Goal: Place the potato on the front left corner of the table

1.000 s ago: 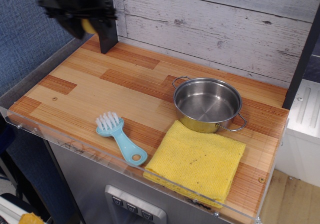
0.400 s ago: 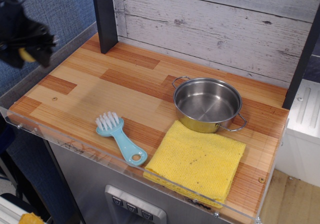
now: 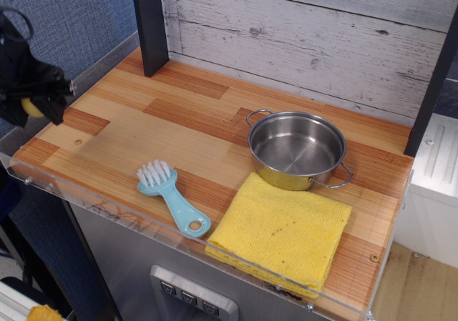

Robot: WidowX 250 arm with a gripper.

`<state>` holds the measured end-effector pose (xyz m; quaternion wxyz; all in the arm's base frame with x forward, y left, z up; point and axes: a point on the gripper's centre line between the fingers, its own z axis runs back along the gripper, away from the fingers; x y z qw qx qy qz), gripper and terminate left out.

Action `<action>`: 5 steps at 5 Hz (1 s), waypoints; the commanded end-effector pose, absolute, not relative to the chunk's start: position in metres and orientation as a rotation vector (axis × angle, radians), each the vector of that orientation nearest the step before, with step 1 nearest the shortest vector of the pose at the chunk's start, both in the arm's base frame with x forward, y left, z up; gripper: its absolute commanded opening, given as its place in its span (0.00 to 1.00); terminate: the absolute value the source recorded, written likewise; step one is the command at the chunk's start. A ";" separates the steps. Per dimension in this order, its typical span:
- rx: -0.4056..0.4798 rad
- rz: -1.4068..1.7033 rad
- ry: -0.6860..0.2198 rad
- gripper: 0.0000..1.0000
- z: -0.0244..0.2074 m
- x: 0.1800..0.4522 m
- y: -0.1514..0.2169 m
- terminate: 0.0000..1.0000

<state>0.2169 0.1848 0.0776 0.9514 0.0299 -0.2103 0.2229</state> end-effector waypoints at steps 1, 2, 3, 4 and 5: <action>0.071 0.453 -0.364 0.00 0.049 0.219 0.192 0.00; 0.069 0.455 -0.347 0.00 0.039 0.220 0.193 0.00; 0.071 0.454 -0.337 0.00 0.029 0.221 0.194 0.00; 0.079 0.463 -0.324 0.00 0.022 0.219 0.194 0.00; 0.058 0.483 -0.302 0.00 0.020 0.217 0.194 0.00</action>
